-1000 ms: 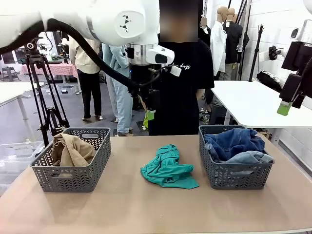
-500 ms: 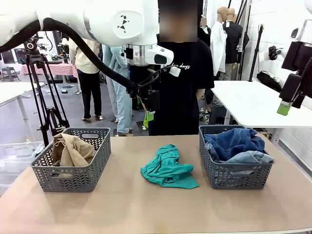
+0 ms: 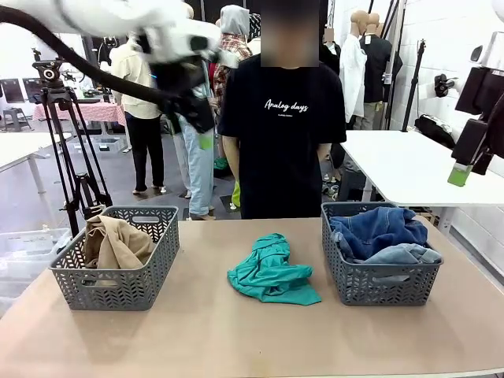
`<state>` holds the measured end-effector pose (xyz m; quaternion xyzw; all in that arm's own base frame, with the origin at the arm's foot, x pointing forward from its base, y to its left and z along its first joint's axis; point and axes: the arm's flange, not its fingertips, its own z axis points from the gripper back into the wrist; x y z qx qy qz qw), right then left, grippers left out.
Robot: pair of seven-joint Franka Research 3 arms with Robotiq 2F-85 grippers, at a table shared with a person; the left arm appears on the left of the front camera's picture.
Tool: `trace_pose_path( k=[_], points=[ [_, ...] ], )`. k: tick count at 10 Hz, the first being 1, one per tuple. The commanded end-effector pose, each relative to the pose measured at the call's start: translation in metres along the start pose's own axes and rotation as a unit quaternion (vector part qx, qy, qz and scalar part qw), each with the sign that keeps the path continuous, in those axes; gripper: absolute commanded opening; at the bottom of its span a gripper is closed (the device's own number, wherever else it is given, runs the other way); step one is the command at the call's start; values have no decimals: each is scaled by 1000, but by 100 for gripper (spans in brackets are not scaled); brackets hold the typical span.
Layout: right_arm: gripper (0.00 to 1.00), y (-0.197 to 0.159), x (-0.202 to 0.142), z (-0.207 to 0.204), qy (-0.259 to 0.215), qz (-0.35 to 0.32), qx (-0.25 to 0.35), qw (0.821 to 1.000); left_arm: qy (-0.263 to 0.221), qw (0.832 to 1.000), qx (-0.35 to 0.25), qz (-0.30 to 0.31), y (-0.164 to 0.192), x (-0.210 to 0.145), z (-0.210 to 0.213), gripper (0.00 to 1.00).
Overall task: Sort the tops and bottoms.
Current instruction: Lift clothes from the center of the table with your right hand.
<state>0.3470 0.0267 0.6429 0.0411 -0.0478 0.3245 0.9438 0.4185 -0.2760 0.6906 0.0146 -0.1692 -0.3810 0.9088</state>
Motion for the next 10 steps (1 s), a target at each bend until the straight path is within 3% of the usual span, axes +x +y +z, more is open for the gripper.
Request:
trace_pose_path(
  k=[1,5,7,8,10],
  points=[
    [100,1,0,-1,2,-1,-1,1000,-2,1000,16,5,18,-47,4,100],
    [100,1,0,-1,2,-1,-1,1000,-5,999,31,11,29,-60,13,100],
    [100,1,0,-1,2,-1,-1,1000,4,997,43,64,26,-54,12,100],
    [100,1,0,-1,2,-1,-1,1000,4,999,25,22,29,-58,16,100],
    [100,1,0,-1,2,-1,-1,1000,4,999,25,22,29,-58,16,100]
  ],
)
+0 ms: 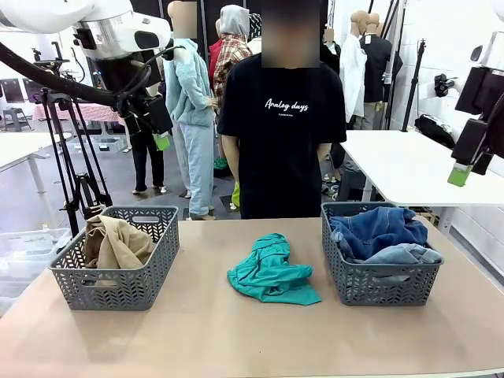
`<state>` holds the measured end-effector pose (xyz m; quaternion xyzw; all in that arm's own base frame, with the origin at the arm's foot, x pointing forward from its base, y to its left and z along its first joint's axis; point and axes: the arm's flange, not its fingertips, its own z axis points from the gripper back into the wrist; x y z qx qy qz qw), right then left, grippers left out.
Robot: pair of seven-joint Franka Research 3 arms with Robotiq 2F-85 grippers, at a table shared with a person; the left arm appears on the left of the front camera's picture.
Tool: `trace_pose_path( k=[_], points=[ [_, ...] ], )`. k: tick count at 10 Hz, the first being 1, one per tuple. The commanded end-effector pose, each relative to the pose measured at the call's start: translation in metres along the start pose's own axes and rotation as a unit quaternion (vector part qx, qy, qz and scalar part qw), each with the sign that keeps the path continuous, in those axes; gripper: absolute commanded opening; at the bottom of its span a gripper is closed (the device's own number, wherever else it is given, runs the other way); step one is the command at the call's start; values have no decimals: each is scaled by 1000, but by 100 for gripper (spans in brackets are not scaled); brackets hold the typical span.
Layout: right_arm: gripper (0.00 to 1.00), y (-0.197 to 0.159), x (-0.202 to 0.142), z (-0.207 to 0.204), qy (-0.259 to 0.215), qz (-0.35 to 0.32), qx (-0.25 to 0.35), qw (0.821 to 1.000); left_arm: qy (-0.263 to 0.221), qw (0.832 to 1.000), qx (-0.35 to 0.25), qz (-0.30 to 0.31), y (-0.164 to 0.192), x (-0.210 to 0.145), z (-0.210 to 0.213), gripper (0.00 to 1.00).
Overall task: Sort the tops and bottoms.
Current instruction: Lift clothes from the center of the table with your right hand.
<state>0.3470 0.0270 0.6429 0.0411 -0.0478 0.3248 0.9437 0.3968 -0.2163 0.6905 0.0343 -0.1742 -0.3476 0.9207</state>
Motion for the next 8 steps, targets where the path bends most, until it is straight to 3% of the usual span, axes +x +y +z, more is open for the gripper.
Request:
trace_pose_path(
  k=[1,2,4,8],
  points=[
    [100,0,0,0,0,0,0,1000,-2,1000,0,-10,1,-2,2,100],
    [100,17,-2,0,-40,80,-4,996,-2,1000,0,-10,1,-2,2,100],
    [100,11,29,-27,-73,141,24,987,-2,1000,0,-10,1,-2,2,100],
    [100,12,127,-94,-95,240,72,963,-2,1000,0,-10,1,-2,2,100]
  ],
)
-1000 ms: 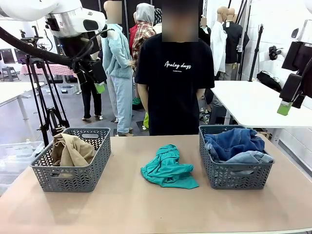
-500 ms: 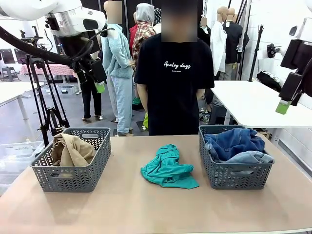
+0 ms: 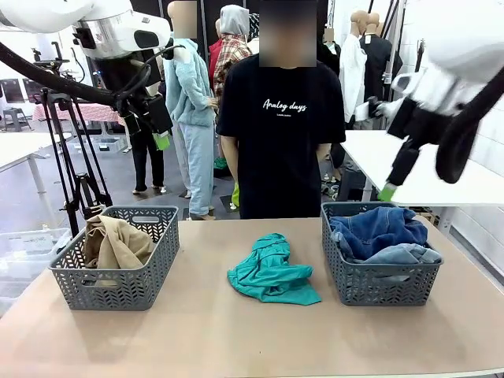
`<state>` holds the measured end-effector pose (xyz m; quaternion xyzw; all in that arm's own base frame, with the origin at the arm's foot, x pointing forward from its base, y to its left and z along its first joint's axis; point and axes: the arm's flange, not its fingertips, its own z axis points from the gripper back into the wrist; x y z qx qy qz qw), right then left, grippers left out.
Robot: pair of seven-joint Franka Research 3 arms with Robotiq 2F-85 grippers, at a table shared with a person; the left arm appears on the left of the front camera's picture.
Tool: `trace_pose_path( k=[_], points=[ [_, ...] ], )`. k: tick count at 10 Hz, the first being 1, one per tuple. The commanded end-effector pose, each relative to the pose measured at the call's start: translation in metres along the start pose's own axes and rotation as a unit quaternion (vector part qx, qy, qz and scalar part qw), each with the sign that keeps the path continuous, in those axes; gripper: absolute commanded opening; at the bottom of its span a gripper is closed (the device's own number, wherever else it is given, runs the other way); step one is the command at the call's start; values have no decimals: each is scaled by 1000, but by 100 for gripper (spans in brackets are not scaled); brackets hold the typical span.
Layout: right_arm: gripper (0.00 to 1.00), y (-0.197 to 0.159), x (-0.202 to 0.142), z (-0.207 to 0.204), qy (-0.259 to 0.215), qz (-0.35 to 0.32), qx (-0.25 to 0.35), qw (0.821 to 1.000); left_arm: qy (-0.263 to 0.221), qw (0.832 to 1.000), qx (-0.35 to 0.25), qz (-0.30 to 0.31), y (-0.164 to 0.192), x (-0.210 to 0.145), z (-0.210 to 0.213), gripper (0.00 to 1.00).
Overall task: Sort the tops and bottoms.
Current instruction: Lift clothes from the center of the table with your right hand.
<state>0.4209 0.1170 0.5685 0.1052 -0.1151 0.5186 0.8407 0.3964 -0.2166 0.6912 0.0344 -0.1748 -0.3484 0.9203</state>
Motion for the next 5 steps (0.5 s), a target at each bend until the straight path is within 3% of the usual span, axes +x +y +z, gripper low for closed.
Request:
trace_pose_path(
  k=[1,3,4,5],
  points=[
    [100,-26,33,-25,-27,29,22,999,-1,1000,0,-9,2,-3,2,100],
    [100,-35,58,-57,-26,34,45,998,-1,1000,0,-9,2,-3,2,100],
    [100,-37,60,-59,16,-9,39,999,-1,1000,0,-9,2,-3,2,100],
    [100,-28,49,-59,-21,28,30,999,-1,1000,0,-9,2,-3,2,100]
  ],
)
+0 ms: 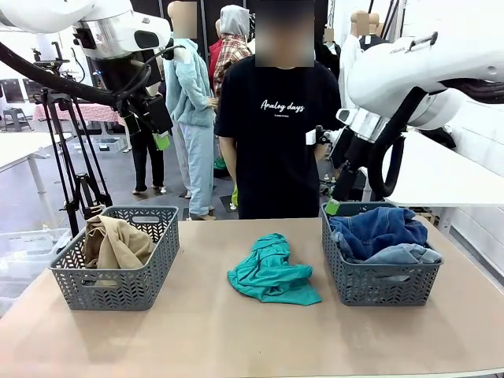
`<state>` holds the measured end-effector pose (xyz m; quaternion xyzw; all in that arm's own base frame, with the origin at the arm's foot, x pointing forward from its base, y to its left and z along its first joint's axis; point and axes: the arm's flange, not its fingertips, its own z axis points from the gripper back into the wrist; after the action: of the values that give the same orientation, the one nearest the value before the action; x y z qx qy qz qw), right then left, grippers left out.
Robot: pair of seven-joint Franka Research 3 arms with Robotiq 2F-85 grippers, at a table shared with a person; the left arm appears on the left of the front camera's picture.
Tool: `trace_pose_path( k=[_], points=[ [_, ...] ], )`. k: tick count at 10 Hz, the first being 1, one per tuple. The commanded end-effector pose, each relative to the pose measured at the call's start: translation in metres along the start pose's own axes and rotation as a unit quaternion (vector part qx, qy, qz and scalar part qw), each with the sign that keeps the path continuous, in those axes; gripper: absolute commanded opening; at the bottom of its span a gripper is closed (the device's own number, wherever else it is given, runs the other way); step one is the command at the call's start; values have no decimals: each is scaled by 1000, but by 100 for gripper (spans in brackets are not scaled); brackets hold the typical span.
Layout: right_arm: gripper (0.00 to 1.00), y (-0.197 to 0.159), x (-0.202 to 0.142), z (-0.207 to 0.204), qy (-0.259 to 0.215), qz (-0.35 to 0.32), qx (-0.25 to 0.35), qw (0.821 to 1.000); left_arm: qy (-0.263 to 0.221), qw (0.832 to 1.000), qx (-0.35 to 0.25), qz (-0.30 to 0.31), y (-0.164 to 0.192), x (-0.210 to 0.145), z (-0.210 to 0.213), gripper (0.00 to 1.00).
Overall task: Sort the tops and bottoms.
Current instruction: Lift clothes from the center of the table with your right hand.
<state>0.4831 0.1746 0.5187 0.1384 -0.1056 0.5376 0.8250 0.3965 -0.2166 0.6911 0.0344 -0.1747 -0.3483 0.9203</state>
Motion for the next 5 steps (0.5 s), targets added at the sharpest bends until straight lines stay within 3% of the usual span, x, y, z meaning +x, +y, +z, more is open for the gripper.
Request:
trace_pose_path(
  k=[1,3,5],
  points=[
    [100,7,-11,11,-11,9,-7,1000,-1,1000,0,-9,2,-3,2,100],
    [100,1,-1,5,-2,1,-4,1000,-1,1000,0,-9,2,-3,2,100],
    [100,12,11,-24,-17,13,-42,999,-1,1000,0,-9,2,-3,2,100]
  ],
)
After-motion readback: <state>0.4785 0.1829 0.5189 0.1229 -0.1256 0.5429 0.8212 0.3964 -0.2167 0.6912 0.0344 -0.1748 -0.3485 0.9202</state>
